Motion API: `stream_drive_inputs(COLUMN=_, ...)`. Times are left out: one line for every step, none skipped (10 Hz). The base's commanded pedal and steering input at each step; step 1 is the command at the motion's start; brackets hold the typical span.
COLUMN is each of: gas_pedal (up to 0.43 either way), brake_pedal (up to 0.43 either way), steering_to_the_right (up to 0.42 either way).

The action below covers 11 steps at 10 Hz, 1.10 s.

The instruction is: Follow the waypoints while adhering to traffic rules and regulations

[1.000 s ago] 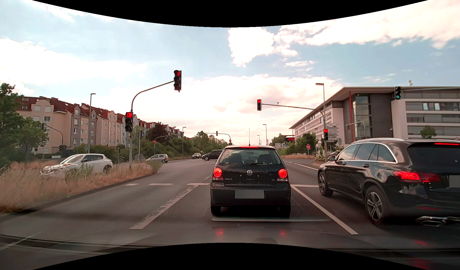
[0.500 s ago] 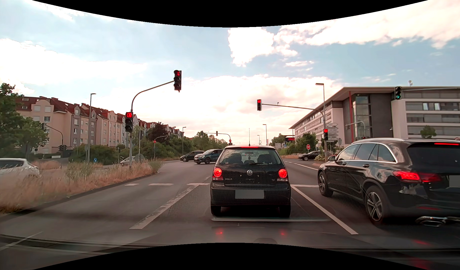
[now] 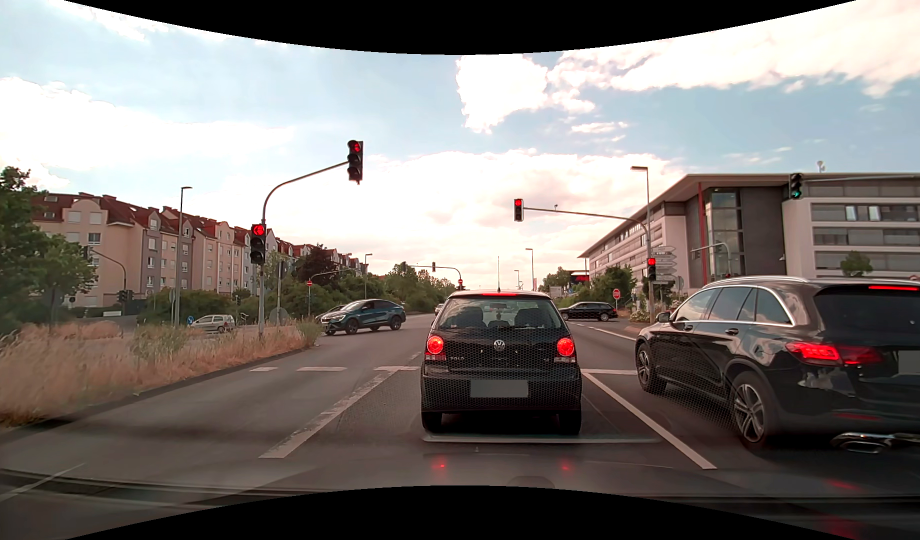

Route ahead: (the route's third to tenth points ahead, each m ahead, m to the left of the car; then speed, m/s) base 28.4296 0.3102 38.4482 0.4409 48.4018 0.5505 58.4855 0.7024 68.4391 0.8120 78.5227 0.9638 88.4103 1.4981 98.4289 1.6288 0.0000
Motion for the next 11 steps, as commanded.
stream_drive_inputs(gas_pedal=0.000, brake_pedal=0.360, steering_to_the_right=-0.003)
stream_drive_inputs(gas_pedal=0.000, brake_pedal=0.360, steering_to_the_right=-0.002)
stream_drive_inputs(gas_pedal=0.000, brake_pedal=0.366, steering_to_the_right=-0.002)
stream_drive_inputs(gas_pedal=0.000, brake_pedal=0.360, steering_to_the_right=-0.003)
stream_drive_inputs(gas_pedal=0.000, brake_pedal=0.360, steering_to_the_right=-0.003)
stream_drive_inputs(gas_pedal=0.000, brake_pedal=0.360, steering_to_the_right=-0.002)
stream_drive_inputs(gas_pedal=0.000, brake_pedal=0.360, steering_to_the_right=-0.003)
stream_drive_inputs(gas_pedal=0.000, brake_pedal=0.360, steering_to_the_right=-0.003)
stream_drive_inputs(gas_pedal=0.000, brake_pedal=0.360, steering_to_the_right=-0.003)
stream_drive_inputs(gas_pedal=0.000, brake_pedal=0.366, steering_to_the_right=-0.003)
stream_drive_inputs(gas_pedal=0.000, brake_pedal=0.360, steering_to_the_right=-0.002)
